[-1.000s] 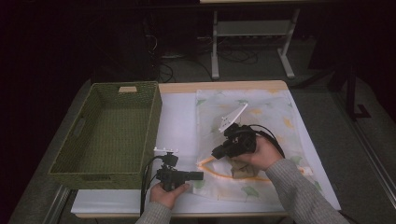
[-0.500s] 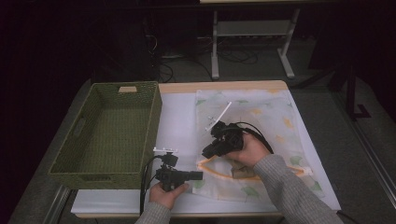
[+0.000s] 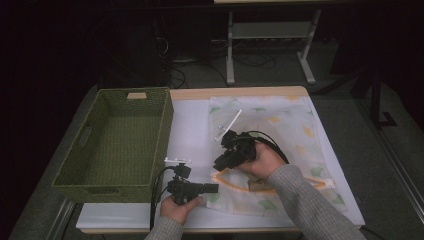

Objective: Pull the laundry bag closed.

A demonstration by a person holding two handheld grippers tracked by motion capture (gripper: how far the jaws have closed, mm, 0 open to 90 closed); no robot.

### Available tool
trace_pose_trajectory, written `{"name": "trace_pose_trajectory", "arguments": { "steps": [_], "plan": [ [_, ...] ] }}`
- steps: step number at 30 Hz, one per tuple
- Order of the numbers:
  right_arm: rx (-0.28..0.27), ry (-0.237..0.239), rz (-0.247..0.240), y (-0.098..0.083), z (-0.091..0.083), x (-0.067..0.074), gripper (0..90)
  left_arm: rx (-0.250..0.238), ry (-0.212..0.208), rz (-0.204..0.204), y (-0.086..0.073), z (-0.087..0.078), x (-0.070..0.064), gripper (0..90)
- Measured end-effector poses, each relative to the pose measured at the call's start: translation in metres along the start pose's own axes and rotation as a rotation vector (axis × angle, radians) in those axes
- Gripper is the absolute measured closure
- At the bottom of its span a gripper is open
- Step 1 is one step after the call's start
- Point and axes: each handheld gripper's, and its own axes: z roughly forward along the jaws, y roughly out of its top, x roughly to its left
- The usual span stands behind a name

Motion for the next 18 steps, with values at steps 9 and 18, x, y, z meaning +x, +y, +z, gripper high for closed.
{"name": "trace_pose_trajectory", "arguments": {
  "steps": [9,18],
  "plan": [
    [0.021,0.013,-0.005,0.010,0.002,-0.001,73.7,-0.016,0.024,0.014,0.003,0.002,0.003,87.1],
    [0.073,0.052,0.029,0.018,0.024,-0.005,69.2,-0.029,0.003,0.061,0.002,-0.001,-0.005,87.7]
  ]
}}
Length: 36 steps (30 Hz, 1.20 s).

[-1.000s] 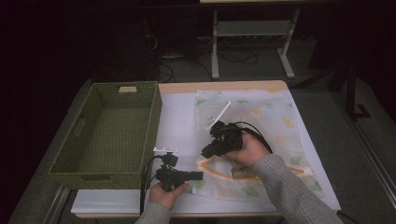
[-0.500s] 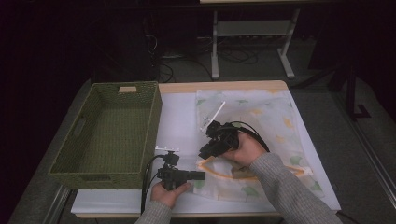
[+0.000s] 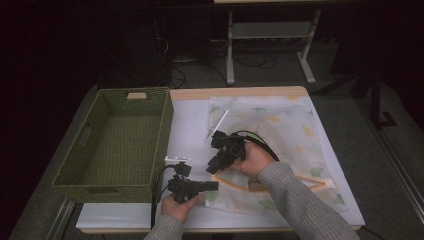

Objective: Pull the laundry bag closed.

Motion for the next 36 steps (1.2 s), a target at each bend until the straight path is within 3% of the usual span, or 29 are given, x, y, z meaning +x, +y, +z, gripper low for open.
{"name": "trace_pose_trajectory", "arguments": {
  "steps": [9,14,30,36],
  "plan": [
    [0.054,0.035,0.039,0.007,0.019,-0.006,68.1,0.008,0.005,0.020,-0.001,0.001,-0.004,87.7],
    [0.086,0.047,0.036,0.009,0.024,-0.004,79.7,0.008,0.014,0.023,-0.001,0.000,-0.004,87.7],
    [0.024,0.018,0.030,-0.002,-0.003,0.003,82.8,-0.019,0.024,-0.013,-0.002,-0.002,0.001,87.7],
    [0.010,0.020,0.055,-0.014,-0.002,0.000,82.5,-0.023,0.024,-0.022,-0.003,0.000,0.002,87.7]
  ]
}}
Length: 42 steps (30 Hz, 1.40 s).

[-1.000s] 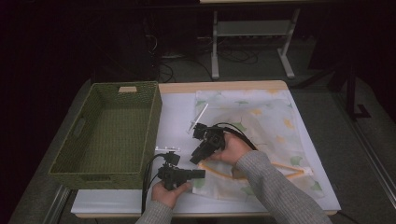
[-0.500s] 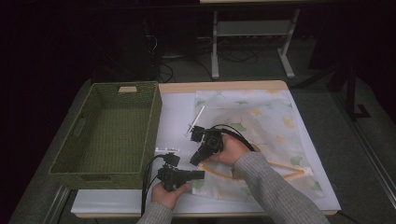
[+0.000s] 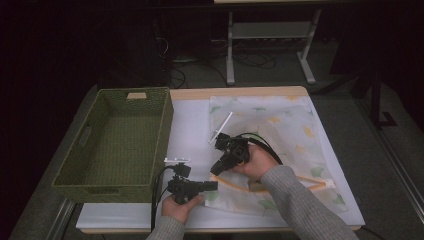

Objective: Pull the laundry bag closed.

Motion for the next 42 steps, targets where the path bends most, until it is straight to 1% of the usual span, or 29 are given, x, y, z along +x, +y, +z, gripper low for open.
{"name": "trace_pose_trajectory", "arguments": {
  "steps": [3,5,9,14,17,18,19,21,22,23,24,25,27,29,31,35,36,42],
  "plan": [
    [-0.010,0.008,0.014,-0.006,0.001,-0.001,82.5,0.001,-0.002,-0.002,0.000,0.000,0.000,87.7],
    [-0.015,0.010,0.014,-0.008,0.002,-0.003,82.1,-0.001,-0.005,0.001,0.000,0.000,-0.001,87.9],
    [-0.025,0.027,0.037,-0.013,0.003,-0.007,81.3,-0.012,-0.005,0.000,0.000,-0.001,-0.001,87.9],
    [-0.030,0.043,0.051,-0.017,0.007,-0.009,81.5,-0.008,-0.005,0.001,-0.001,-0.001,0.000,87.9],
    [-0.026,0.049,0.048,-0.018,0.009,-0.010,82.2,-0.002,-0.008,-0.002,-0.001,0.000,0.001,87.8],
    [-0.027,0.051,0.046,-0.019,0.009,-0.010,82.4,0.001,-0.015,-0.006,-0.001,0.000,0.002,87.5],
    [-0.027,0.051,0.047,-0.019,0.009,-0.010,82.4,0.005,-0.019,-0.012,-0.001,0.001,0.002,86.2],
    [-0.022,0.047,0.046,-0.020,0.009,-0.010,82.5,0.019,-0.025,-0.022,0.000,0.001,0.003,79.6],
    [-0.017,0.048,0.046,-0.020,0.009,-0.010,82.6,0.029,-0.022,-0.027,0.001,0.001,0.004,76.5],
    [-0.015,0.048,0.043,-0.021,0.009,-0.010,82.6,0.027,-0.020,-0.035,0.002,0.001,0.004,72.9],
    [-0.014,0.049,0.042,-0.021,0.009,-0.010,82.6,0.029,-0.019,-0.039,0.004,0.000,0.005,71.7],
    [-0.014,0.047,0.041,-0.021,0.009,-0.009,82.7,0.030,-0.020,-0.037,0.006,-0.001,0.006,72.4],
    [-0.014,0.048,0.036,-0.021,0.009,-0.009,82.8,0.023,-0.021,-0.037,0.009,-0.002,0.006,77.0],
    [-0.013,0.043,0.029,-0.021,0.009,-0.009,83.1,0.029,-0.011,-0.019,0.010,-0.002,0.005,82.9],
    [-0.017,0.039,0.021,-0.022,0.008,-0.008,83.3,0.029,-0.016,-0.008,0.010,-0.003,0.004,85.8],
    [-0.025,0.036,0.005,-0.022,0.006,-0.006,83.6,0.022,-0.027,-0.002,0.009,-0.005,0.003,86.7],
    [-0.029,0.037,0.004,-0.022,0.005,-0.006,83.6,0.021,-0.021,0.002,0.009,-0.006,0.003,86.9],
    [-0.028,0.032,-0.005,-0.022,0.003,-0.004,83.8,0.017,-0.020,0.005,0.008,-0.008,0.002,87.5]
  ]
}}
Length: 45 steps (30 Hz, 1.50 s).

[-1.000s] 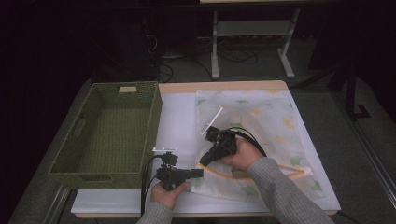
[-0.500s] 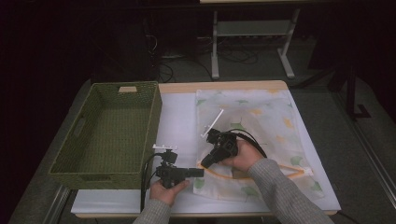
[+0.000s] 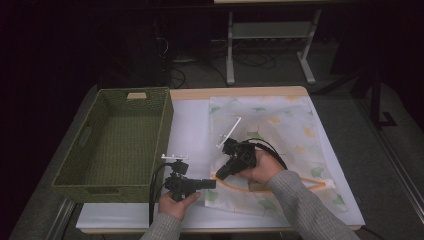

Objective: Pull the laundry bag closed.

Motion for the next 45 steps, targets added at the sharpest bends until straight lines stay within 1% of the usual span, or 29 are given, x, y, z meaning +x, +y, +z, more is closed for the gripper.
{"name": "trace_pose_trajectory", "arguments": {
  "steps": [1,3,4,5,6,8,9,11,13,14,19,24,30,34,42,45],
  "plan": [
    [0.000,0.000,0.000,0.000,0.000,0.000,83.8,-0.003,-0.002,-0.001,0.000,0.000,0.000,87.5],
    [0.002,-0.005,-0.003,0.000,0.000,0.001,83.9,0.006,-0.010,-0.003,0.001,0.000,0.000,87.2],
    [0.003,-0.006,-0.006,0.000,-0.001,0.001,83.9,0.015,-0.028,-0.015,0.002,0.001,0.002,85.9],
    [0.002,-0.008,-0.008,0.000,-0.001,0.002,83.9,0.020,-0.039,-0.039,0.003,0.002,0.004,80.6],
    [0.008,-0.008,-0.010,0.000,0.000,0.002,83.9,0.019,-0.041,-0.044,0.004,0.001,0.004,74.4],
    [0.017,-0.014,-0.018,0.000,0.001,0.003,83.9,0.020,-0.037,-0.046,0.006,0.001,0.004,77.2],
    [0.021,-0.016,-0.018,0.000,0.001,0.003,83.9,0.019,-0.035,-0.043,0.006,0.001,0.004,80.1],
    [0.023,-0.020,-0.022,-0.001,0.001,0.002,84.0,0.019,-0.028,-0.028,0.005,-0.001,0.003,84.7],
    [0.022,-0.021,-0.028,-0.001,0.001,0.003,84.0,0.014,-0.022,-0.019,0.005,-0.002,0.002,86.2],
    [0.022,-0.022,-0.028,-0.001,0.000,0.003,84.1,0.010,-0.018,-0.012,0.005,-0.003,0.002,86.4],
    [0.029,-0.033,-0.026,-0.002,-0.001,0.004,84.2,-0.015,-0.009,-0.003,0.004,-0.005,0.000,87.0],
    [0.036,-0.044,-0.029,-0.004,-0.003,0.005,84.3,-0.030,0.000,-0.005,0.004,-0.008,-0.001,87.0],
    [0.049,-0.064,-0.025,-0.011,-0.008,0.005,84.3,-0.032,0.013,-0.005,0.005,-0.010,-0.001,86.9],
    [0.052,-0.085,-0.021,-0.018,-0.015,0.007,84.3,-0.035,0.025,-0.006,0.006,-0.012,-0.002,86.9],
    [0.039,-0.093,0.015,-0.037,-0.028,0.004,84.4,-0.026,0.048,0.002,0.007,-0.012,-0.002,87.0],
    [0.031,-0.098,0.020,-0.043,-0.033,0.004,84.4,-0.025,0.059,0.004,0.007,-0.012,-0.002,87.0]
  ]
}}
